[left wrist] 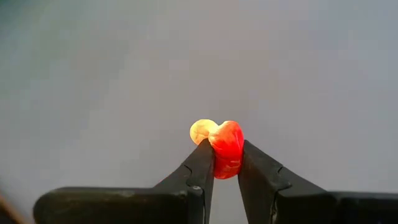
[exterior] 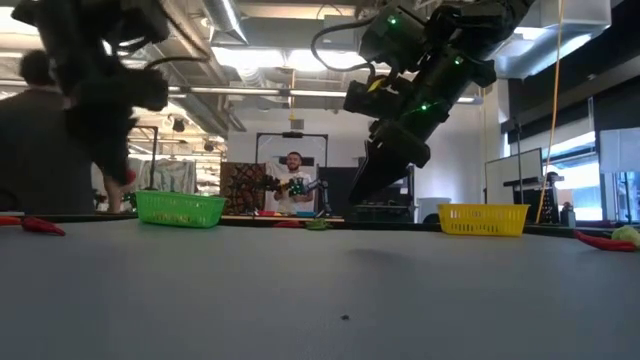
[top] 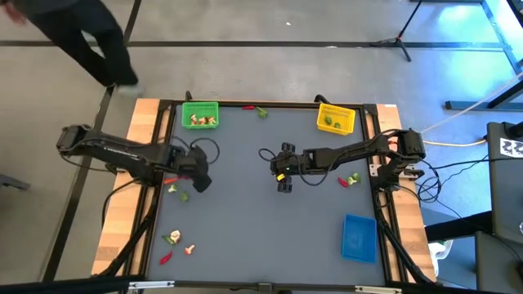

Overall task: Sort produce into baskets
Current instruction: Put the red mushroom into the green bin

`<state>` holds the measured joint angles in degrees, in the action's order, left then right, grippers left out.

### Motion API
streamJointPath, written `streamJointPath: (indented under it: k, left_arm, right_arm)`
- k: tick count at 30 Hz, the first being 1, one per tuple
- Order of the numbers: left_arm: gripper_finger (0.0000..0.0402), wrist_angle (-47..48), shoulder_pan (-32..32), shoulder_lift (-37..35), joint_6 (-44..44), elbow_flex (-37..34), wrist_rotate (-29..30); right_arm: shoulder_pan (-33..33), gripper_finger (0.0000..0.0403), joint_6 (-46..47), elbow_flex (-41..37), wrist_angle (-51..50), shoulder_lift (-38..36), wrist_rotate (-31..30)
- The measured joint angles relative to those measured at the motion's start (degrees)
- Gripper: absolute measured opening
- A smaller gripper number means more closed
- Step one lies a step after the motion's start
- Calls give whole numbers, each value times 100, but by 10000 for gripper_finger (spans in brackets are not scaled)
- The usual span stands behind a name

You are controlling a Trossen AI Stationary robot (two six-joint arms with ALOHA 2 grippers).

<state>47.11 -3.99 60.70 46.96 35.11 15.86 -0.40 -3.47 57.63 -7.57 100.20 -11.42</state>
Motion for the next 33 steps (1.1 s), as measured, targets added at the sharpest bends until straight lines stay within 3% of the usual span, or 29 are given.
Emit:
streamJointPath:
  k: [7, 19, 33]
  left_arm:
    - [56, -762, 927, -304, -867, 9, 83]
    - [56, -1854, 2531, -290, -1990, 5, 1237]
    - [57, -3138, 4160, 524, -2964, 0, 1259]
  right_arm:
    - [0, 205, 13, 0, -18, 0, 33]
    - [0, 205, 671, 46, 50, 0, 51]
    - [0, 205, 687, 46, 135, -2, 52]
